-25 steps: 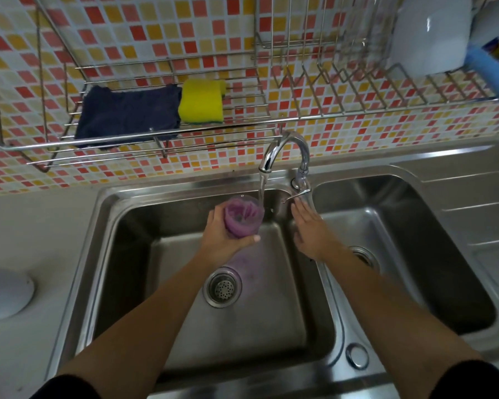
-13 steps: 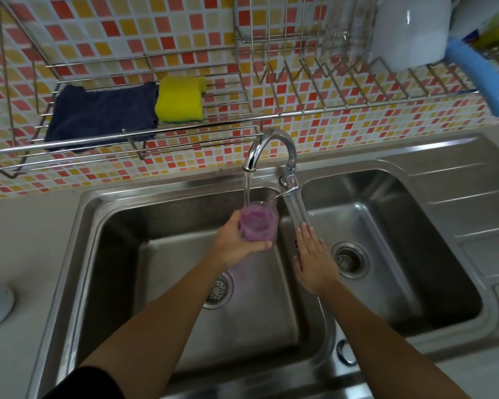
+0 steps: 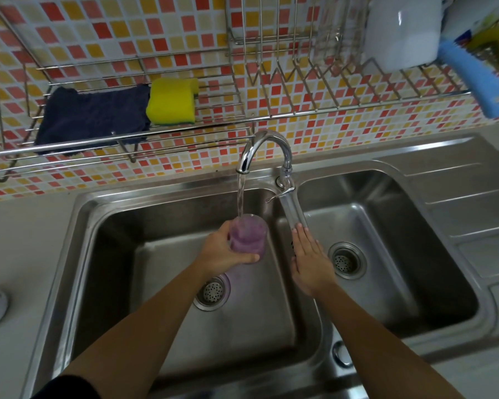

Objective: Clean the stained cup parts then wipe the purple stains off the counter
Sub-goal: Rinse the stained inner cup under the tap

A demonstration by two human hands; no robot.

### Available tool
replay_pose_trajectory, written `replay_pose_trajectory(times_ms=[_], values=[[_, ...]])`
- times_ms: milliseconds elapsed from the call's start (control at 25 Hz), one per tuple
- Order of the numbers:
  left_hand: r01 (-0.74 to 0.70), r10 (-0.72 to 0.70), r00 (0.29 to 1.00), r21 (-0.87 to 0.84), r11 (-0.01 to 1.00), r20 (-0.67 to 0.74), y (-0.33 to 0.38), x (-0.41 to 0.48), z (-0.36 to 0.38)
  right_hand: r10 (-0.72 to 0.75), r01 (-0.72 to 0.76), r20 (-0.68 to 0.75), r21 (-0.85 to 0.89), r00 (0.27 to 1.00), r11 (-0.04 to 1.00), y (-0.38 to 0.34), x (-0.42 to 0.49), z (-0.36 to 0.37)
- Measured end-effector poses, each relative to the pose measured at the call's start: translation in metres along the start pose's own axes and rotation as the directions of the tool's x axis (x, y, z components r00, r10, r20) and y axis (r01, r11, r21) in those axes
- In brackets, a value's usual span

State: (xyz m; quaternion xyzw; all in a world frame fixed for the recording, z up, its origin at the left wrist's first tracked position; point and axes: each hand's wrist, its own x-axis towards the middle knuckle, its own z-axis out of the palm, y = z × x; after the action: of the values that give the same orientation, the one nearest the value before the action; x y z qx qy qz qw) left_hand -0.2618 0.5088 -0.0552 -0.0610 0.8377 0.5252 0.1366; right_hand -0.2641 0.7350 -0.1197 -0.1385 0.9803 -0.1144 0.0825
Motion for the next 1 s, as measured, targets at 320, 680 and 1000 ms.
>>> replay_pose_trajectory(times_ms=[320, 680, 1000], values=[[-0.003, 0.004, 0.999, 0.012, 1.0, -0.049, 0.001, 0.002, -0.012, 0.003, -0.003, 0.005, 0.024, 1.0, 1.0, 0.0, 0.001, 0.0], [-0.026, 0.028, 0.996, 0.019, 0.999, -0.085, 0.004, 0.002, -0.018, 0.117, 0.001, -0.293, 0.372, 0.949, 0.928, 0.004, 0.029, -0.019], [-0.038, 0.042, 0.991, 0.032, 0.999, -0.124, 0.007, 0.005, -0.028, -0.234, 0.234, -0.022, -0.019, 0.972, 0.972, -0.02, 0.113, -0.065]])
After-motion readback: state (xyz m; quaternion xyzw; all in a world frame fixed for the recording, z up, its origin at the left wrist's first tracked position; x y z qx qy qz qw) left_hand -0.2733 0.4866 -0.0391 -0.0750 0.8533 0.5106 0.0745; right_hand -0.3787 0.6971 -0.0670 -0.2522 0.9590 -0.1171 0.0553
